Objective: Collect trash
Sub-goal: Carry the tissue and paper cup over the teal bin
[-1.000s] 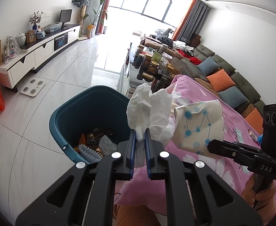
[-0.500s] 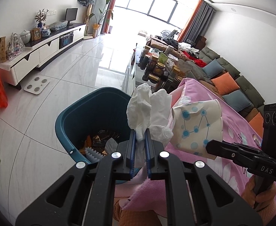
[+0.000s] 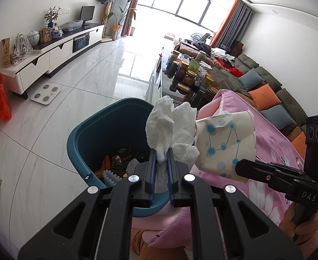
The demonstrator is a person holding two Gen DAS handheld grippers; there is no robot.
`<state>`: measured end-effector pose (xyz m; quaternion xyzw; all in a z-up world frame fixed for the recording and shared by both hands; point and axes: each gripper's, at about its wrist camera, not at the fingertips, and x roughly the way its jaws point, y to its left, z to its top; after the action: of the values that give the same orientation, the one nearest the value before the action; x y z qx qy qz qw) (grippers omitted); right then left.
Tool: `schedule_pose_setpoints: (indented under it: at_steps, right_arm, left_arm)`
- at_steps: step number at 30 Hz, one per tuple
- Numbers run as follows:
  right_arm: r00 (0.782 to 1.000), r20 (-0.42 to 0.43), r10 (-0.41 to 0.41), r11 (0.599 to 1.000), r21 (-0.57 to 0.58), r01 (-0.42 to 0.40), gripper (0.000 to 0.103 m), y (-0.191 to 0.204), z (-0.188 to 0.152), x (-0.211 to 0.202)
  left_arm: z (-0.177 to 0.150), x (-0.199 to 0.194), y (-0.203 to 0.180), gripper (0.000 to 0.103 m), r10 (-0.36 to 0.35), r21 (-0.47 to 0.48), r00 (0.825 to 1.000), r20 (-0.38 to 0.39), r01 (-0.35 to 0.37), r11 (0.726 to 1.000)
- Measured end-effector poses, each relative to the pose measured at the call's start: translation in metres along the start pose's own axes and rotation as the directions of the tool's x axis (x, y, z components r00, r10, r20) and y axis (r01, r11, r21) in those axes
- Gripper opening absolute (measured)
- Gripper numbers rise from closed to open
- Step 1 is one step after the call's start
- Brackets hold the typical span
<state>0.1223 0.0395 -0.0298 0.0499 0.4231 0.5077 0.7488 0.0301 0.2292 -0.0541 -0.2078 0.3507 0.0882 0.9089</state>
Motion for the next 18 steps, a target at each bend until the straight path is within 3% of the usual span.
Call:
schedule_pose_setpoints:
  at_steps: [18]
  right_arm:
    - [0.998, -0.055, -0.012, 1.0, -0.004, 0.012, 0.003, 0.004, 0.009, 0.026]
  left_arm:
    - [0.002, 0.022, 0.007, 0.01, 0.02, -0.033, 1.0, -0.023, -0.021, 0.999]
